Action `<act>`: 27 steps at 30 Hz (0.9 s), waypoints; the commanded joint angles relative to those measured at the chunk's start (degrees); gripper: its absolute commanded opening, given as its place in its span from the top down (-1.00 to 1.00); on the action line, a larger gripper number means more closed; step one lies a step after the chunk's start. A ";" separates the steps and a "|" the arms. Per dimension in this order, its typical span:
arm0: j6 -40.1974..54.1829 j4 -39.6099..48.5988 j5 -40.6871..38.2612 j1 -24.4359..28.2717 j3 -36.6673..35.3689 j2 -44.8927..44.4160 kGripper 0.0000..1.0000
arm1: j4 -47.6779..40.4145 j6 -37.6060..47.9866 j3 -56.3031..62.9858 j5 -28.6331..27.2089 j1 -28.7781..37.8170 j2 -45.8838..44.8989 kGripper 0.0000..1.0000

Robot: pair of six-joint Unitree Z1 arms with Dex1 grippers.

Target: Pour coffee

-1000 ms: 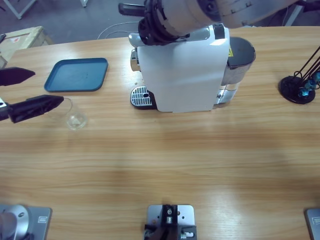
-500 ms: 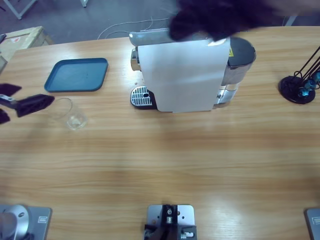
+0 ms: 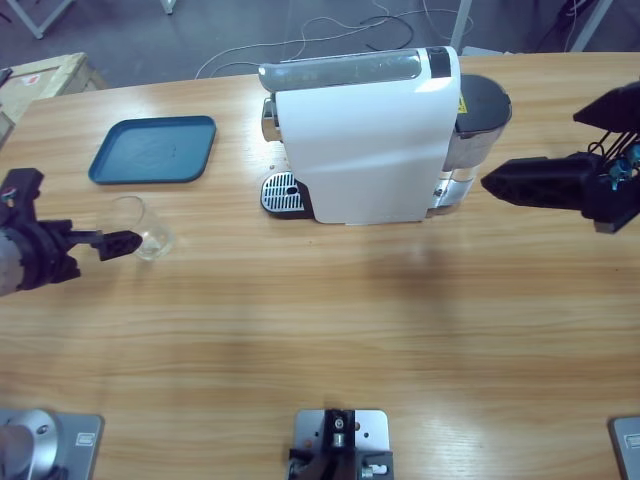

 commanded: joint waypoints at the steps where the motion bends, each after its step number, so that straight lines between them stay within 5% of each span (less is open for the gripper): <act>1: -0.66 -5.67 2.70 1.72 1.35 7.71 -0.98 | 1.33 1.07 1.75 -0.85 0.66 -1.57 -1.00; 7: 0.18 -12.95 2.98 1.98 2.93 13.28 -0.97 | 1.94 1.07 1.58 -0.73 0.64 -1.48 -1.00; 14: 1.03 -21.37 5.31 1.97 7.94 14.55 -0.70 | 3.38 1.07 1.54 -0.16 0.66 -1.57 -1.00; 24: 5.69 -30.44 5.90 1.61 12.00 16.84 -0.68 | 4.30 1.16 1.14 -0.02 0.66 -1.34 -1.00; 27: 8.01 -32.44 5.94 1.54 13.51 15.20 -0.37 | 4.30 1.28 1.14 -0.02 0.64 -1.22 -1.00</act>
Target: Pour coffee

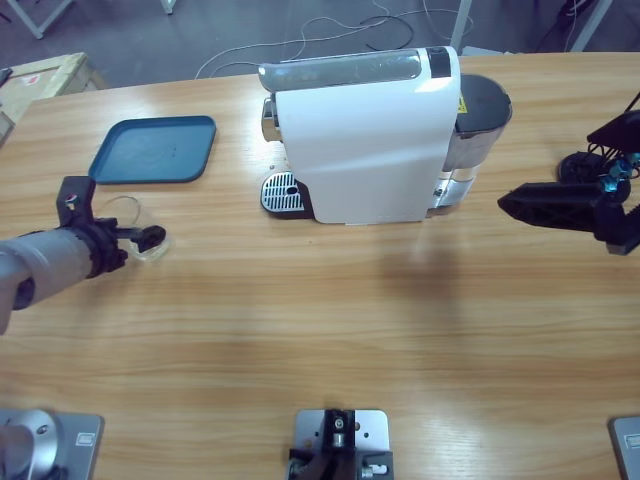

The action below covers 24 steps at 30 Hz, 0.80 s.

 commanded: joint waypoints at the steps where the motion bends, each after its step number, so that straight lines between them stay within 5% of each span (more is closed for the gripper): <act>1: 5.21 -4.88 1.08 0.03 3.68 0.26 -0.34 | 0.91 0.89 0.64 0.01 0.66 -0.85 -1.00; 3: 7.13 -4.97 1.12 0.03 3.88 -0.83 -0.05 | 0.91 0.96 0.67 0.01 0.66 -0.85 -1.00; 13: 9.18 -7.47 1.52 -0.69 5.37 -1.66 -0.01 | 1.06 1.55 0.79 0.01 0.66 -0.23 -1.00; 15: 9.41 -8.61 0.64 -1.01 6.16 -3.49 0.33 | 1.06 1.85 0.95 -0.08 0.66 0.17 -1.00; 20: 18.60 -15.18 -13.16 -0.90 5.85 -7.39 0.38 | 1.21 2.01 1.16 -0.34 0.62 0.37 -1.00; 24: 35.50 -16.22 -30.61 2.44 3.89 -7.69 0.37 | 2.22 2.01 1.04 -0.69 0.66 -0.79 -1.00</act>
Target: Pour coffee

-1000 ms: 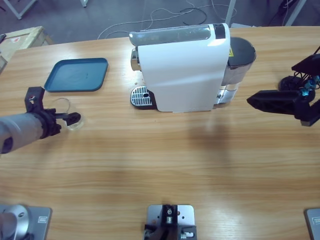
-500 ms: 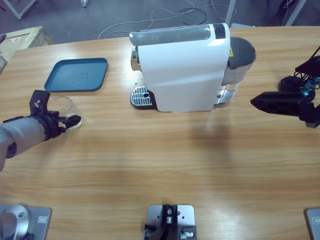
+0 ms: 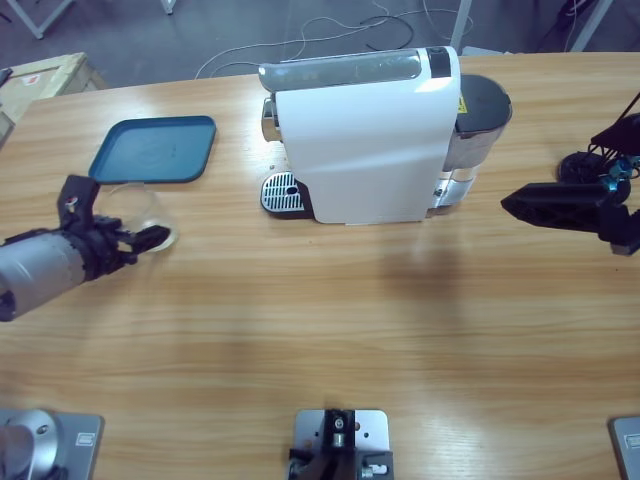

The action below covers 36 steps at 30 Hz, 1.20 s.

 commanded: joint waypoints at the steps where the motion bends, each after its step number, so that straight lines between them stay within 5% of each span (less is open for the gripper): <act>1: 24.85 -4.31 -27.51 4.44 -1.96 -2.68 0.37 | 2.20 0.71 0.98 -0.80 0.65 -1.04 -1.00; 9: 43.39 -4.22 -48.44 18.41 -8.88 6.04 0.38 | 7.26 0.69 0.35 -2.01 0.65 -5.68 -1.00; 18: 45.19 -8.75 -51.47 18.54 -17.29 20.77 0.38 | 11.43 0.71 0.28 -2.01 0.65 -7.53 -1.00; 36: 46.93 -6.94 -52.20 14.42 -22.26 25.48 0.37 | 11.08 0.72 -0.07 -2.06 0.65 -5.54 -1.00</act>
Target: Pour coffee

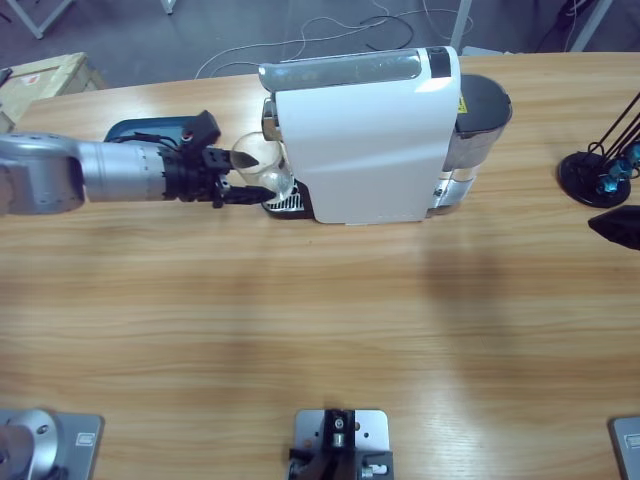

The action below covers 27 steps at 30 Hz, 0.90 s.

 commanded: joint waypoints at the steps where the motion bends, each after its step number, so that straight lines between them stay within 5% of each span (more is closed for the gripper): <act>1: 0.58 0.81 0.32 -1.88 -1.18 3.23 0.37 | 0.15 0.74 0.29 -0.83 0.61 0.64 -1.00; 4: 0.47 1.41 1.69 -2.46 -1.87 3.58 0.21 | 0.03 0.74 -0.01 -0.83 0.61 0.96 -1.00; 6: 0.47 1.99 2.69 -3.02 -2.38 3.79 -0.23 | 0.03 0.78 -0.08 -0.77 0.61 1.13 -1.00; 7: 0.47 2.10 3.13 -3.18 -2.52 3.88 -0.61 | 0.03 0.78 -0.06 -0.77 0.61 1.15 -1.00; 9: 0.51 2.10 3.16 -3.27 -2.45 3.88 -0.94 | 0.03 0.78 -0.01 -0.81 0.61 1.15 -1.00; 20: 0.12 1.57 2.88 -2.74 -0.41 2.60 -0.98 | -0.67 0.78 0.29 -0.77 0.61 1.77 -1.00; 27: -1.09 0.69 2.74 1.64 5.99 -9.13 -0.98 | -1.38 0.78 -0.63 -1.09 0.59 2.00 -1.00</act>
